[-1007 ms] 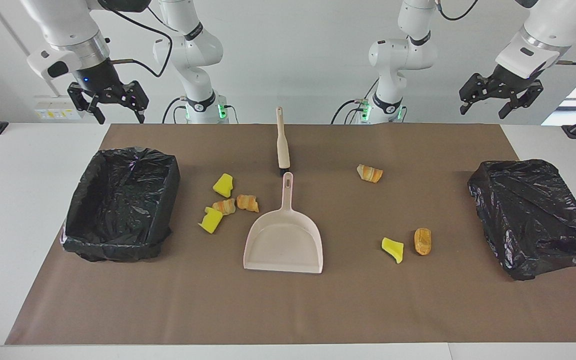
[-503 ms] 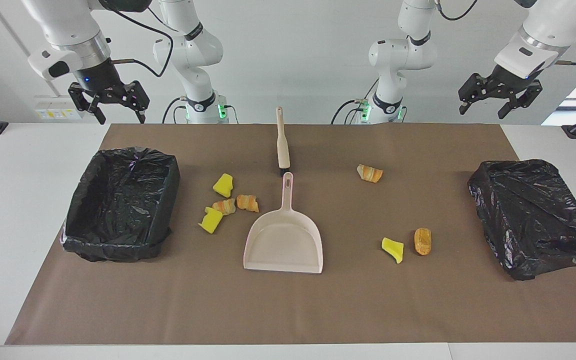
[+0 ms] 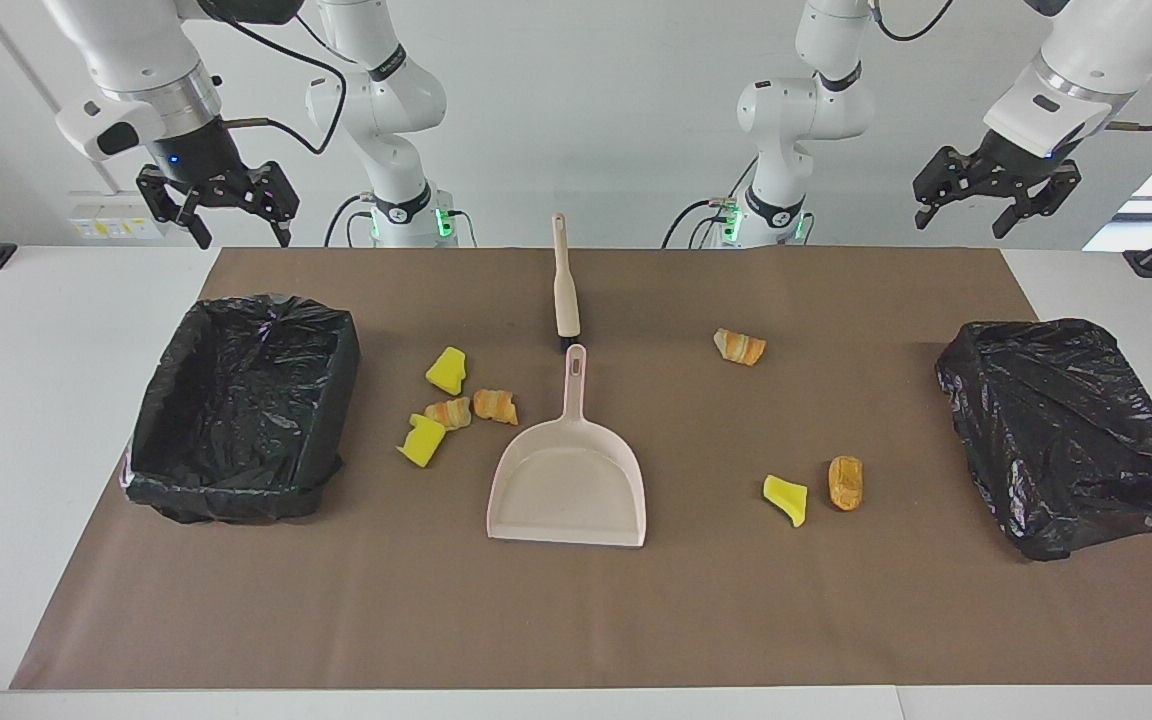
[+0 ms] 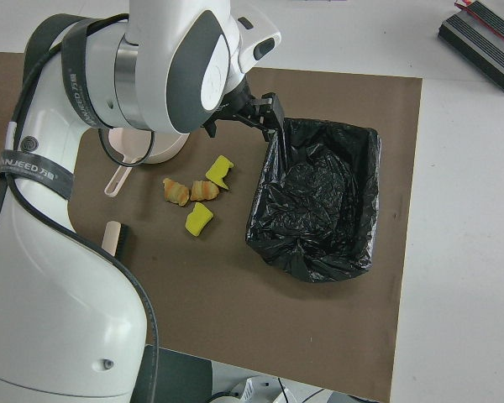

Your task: Sweep and dump trash in bin

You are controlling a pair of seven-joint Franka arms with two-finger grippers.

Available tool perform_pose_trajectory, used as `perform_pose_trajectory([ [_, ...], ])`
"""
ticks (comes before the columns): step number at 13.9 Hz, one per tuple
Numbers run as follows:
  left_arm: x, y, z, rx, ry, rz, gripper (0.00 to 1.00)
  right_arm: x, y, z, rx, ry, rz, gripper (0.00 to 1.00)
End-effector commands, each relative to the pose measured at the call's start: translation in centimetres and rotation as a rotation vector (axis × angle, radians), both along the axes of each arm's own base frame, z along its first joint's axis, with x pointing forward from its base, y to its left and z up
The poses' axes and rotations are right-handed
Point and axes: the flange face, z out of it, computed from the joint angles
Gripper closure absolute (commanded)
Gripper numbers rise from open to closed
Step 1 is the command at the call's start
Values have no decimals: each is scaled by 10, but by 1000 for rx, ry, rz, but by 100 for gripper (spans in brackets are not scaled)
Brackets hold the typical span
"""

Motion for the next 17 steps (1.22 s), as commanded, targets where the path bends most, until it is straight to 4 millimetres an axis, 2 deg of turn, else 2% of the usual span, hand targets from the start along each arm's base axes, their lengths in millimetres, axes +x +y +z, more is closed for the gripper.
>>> perform_pose_trajectory([
  [1,-4,-1,1,5,-2,3,0,-3,-4,4,2,-15,18,0],
  [4,-4,-6,0,4,-4,-4,0,-5,-5,3,2,-6,17,0],
  [7,-19,-42,-12,4,15,-73,0,-4,-4,4,2,-8,18,0],
  [9,-34,-72,-27,5,16,-126,0,-4,-4,4,2,-9,17,0],
  [11,-50,-116,-47,7,22,-207,0,-4,-4,4,2,-8,17,0],
  [14,-70,-181,-73,22,20,-172,0,-4,-4,5,2,-11,15,0],
  [17,-91,-234,-99,15,-1,-129,0,-2,0,3,-9,-16,28,0],
])
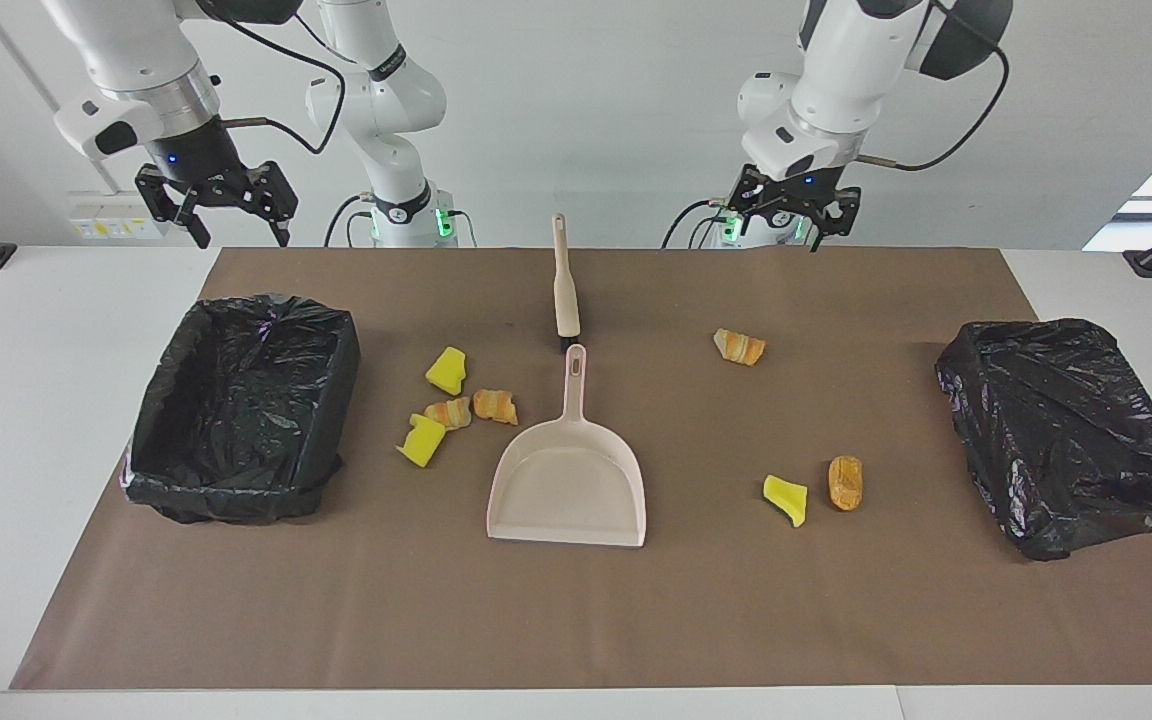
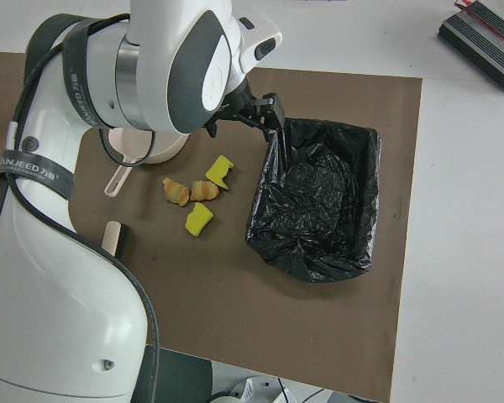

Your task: Sweep and dump trash in bin

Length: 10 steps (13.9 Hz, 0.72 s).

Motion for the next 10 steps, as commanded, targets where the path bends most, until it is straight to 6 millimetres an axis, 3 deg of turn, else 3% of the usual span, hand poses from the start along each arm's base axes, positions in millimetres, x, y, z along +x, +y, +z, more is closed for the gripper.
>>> perform_pose_trajectory([
  [1,-26,-32,-23,-27,-26,50,0,-2,3,1,-6,-11,36,0],
  [4,-51,-73,-51,-62,-20,61,0,-3,9,-7,3,2,41,0],
  [5,-62,-89,-66,-66,-25,63,0,0,23,-12,4,7,57,0],
  [6,-73,-102,-78,-70,-32,69,0,8,29,-15,-13,0,60,0],
  [8,-102,-134,-103,-70,-38,87,0,25,49,-42,-7,72,5,0],
  [10,-134,-168,-137,-60,-37,120,0,36,50,-51,-15,67,-32,0],
])
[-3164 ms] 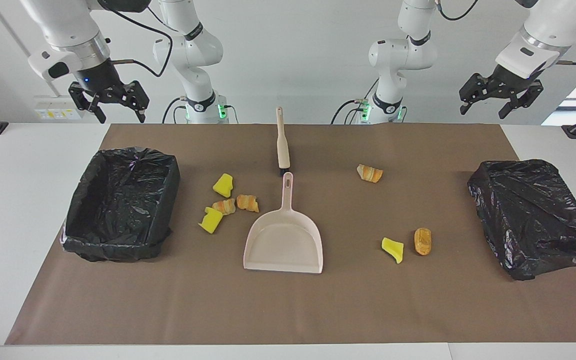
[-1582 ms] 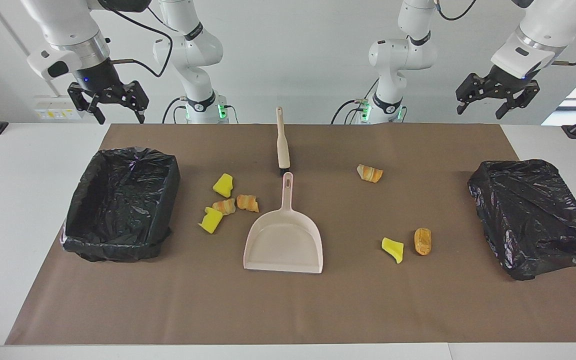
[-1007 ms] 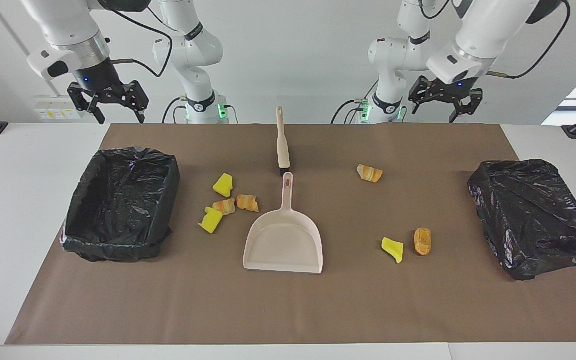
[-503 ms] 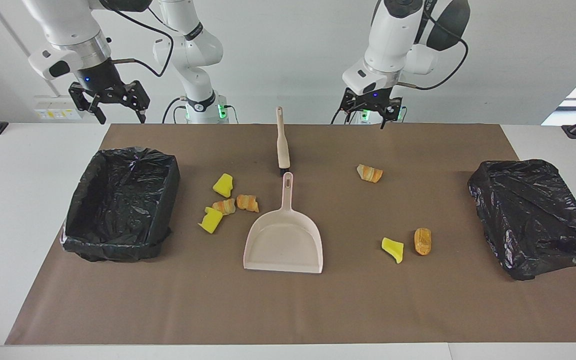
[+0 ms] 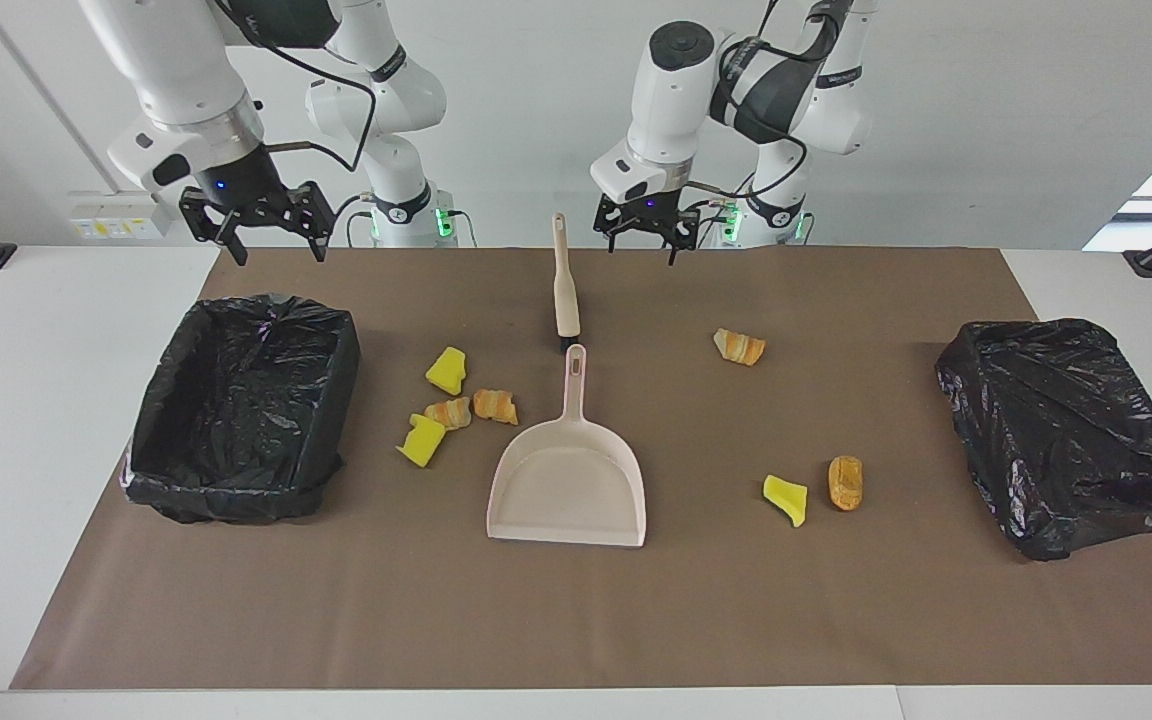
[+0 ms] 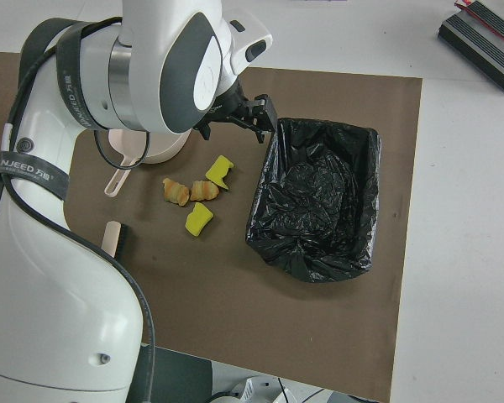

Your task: Sweep and dump trash in bin

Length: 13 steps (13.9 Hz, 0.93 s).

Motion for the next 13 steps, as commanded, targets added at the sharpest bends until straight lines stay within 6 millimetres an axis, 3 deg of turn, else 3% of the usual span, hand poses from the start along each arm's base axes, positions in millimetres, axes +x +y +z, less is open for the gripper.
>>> perform_pose_trajectory([
  [1,-39,-27,-38,-15,-5,60,0,20,-3,-8,-6,-63,-33,0],
  [4,-75,-53,-70,-30,-17,96,0,14,-21,-14,-8,-66,-29,0],
  [5,-87,-66,-81,-26,-16,118,0,15,-19,-15,-3,-67,-4,0],
  [7,-97,-71,-96,-19,-11,150,0,16,-7,-19,-2,-28,-17,0],
  [8,-109,-79,-104,-10,0,153,0,24,0,-31,1,13,-39,0],
  [10,-124,-91,-136,28,11,200,0,51,41,-48,-5,40,-110,0],
  [11,-130,-94,-144,40,15,206,2,68,53,-56,16,44,-133,0],
  [13,-130,-94,-143,43,16,212,16,105,101,-77,56,40,-200,0],
])
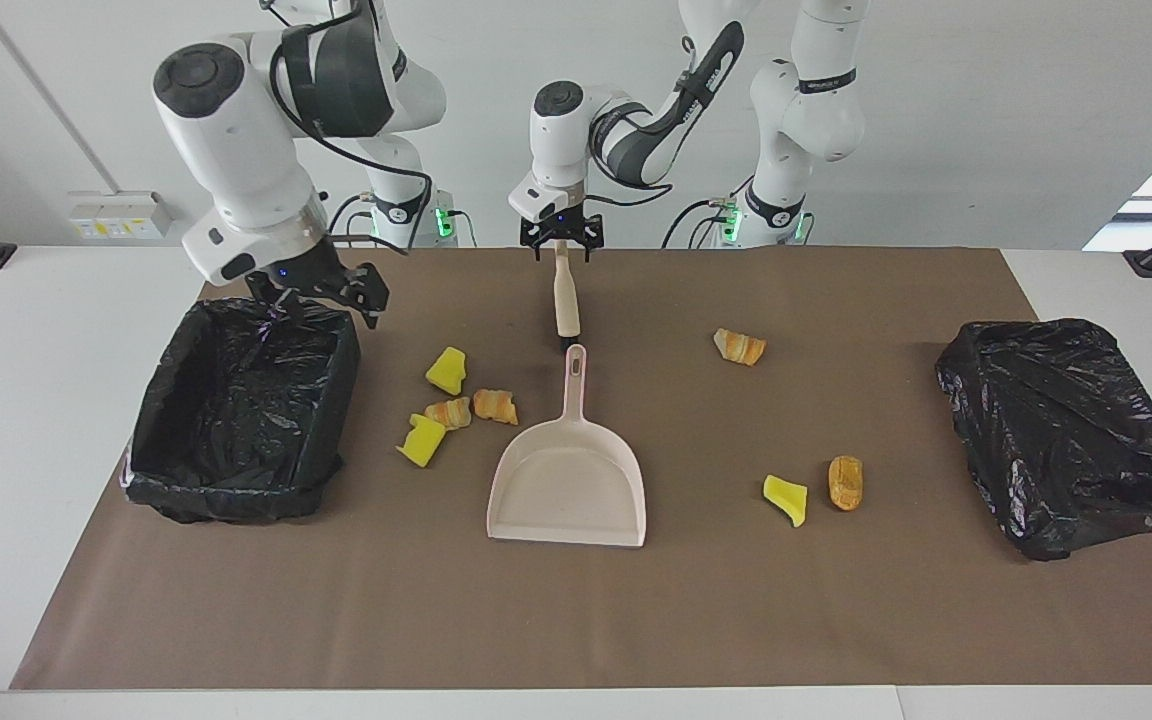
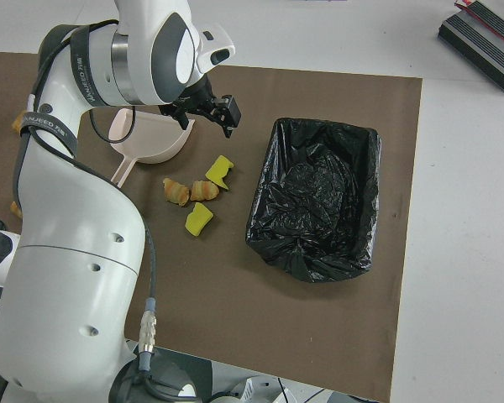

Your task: Sweep and dump trash in bin

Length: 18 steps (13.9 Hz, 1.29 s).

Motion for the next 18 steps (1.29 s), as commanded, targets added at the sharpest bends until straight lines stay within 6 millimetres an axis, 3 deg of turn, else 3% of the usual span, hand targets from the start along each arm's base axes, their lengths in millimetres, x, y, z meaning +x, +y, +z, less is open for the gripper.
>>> perform_pose_trajectory([
  [1,0,2,1,-8,7,29,24,53,75,-30,37,2,-47,0],
  [2,-1,2,5,-12,6,29,32,57,106,-50,27,20,-49,0],
  [4,1,3,11,-14,6,30,47,56,157,-70,33,-7,-65,0],
  [7,-1,4,18,-11,9,27,63,45,215,-107,37,12,-140,0],
  [9,-2,5,18,-4,12,25,73,35,233,-127,29,44,-138,0],
  [12,-1,6,19,3,17,16,99,18,251,-157,48,46,-102,0],
  [16,4,22,36,46,36,-1,100,-18,245,-177,49,104,-38,0],
  [18,27,44,50,68,56,17,100,-37,252,-185,68,100,-41,0],
])
